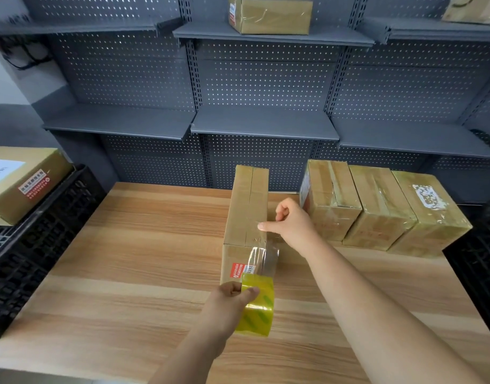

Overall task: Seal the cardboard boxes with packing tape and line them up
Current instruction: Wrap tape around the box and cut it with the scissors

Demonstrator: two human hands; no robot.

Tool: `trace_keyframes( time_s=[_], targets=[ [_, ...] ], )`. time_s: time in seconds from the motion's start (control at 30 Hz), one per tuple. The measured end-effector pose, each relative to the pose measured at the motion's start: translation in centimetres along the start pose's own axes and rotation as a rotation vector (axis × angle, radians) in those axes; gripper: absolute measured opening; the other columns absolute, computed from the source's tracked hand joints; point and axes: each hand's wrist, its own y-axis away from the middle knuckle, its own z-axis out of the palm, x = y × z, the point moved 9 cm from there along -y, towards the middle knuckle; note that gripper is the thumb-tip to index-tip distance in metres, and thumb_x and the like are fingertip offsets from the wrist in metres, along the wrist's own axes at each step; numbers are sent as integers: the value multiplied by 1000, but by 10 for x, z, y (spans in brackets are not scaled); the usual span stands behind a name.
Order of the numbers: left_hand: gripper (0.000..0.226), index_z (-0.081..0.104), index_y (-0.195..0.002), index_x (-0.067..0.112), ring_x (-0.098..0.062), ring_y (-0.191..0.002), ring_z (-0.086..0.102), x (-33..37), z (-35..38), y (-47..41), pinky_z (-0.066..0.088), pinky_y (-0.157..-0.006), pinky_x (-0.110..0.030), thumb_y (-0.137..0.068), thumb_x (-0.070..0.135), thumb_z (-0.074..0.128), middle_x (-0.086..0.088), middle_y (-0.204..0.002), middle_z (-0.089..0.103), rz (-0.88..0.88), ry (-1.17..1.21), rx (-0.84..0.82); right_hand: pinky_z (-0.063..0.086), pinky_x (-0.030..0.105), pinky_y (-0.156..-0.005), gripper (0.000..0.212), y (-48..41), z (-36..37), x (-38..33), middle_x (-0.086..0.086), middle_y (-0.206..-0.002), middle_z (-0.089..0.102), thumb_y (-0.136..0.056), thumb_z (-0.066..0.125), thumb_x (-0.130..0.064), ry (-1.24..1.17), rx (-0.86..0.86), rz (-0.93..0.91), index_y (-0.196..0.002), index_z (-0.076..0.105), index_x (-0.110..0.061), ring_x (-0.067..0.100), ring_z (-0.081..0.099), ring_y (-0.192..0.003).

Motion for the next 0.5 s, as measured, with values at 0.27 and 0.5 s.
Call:
trace_keyframes(
  time_s=[0.27,0.5],
  targets=[
    [39,74,-90,18,-29,-88,72,-6,-2,-15,56,-87,-51,-61,45,77,-5,-90,75,-26,19,9,51,22,-61,27,-4,23,25,-4,-79,72,-83,77,-35,-286,-106,189,-95,71,-12,11,64,-72],
    [17,72,-94,14,-20,-75,70,-4,-6,-20,50,-61,-26,-83,27,75,-5,-86,74,8,4,43,34,24,-106,37,31,3,-24,-16,-138,54,-96,55,-46,253,13,-394,-128,63,-30,6,46,-128]
  ],
)
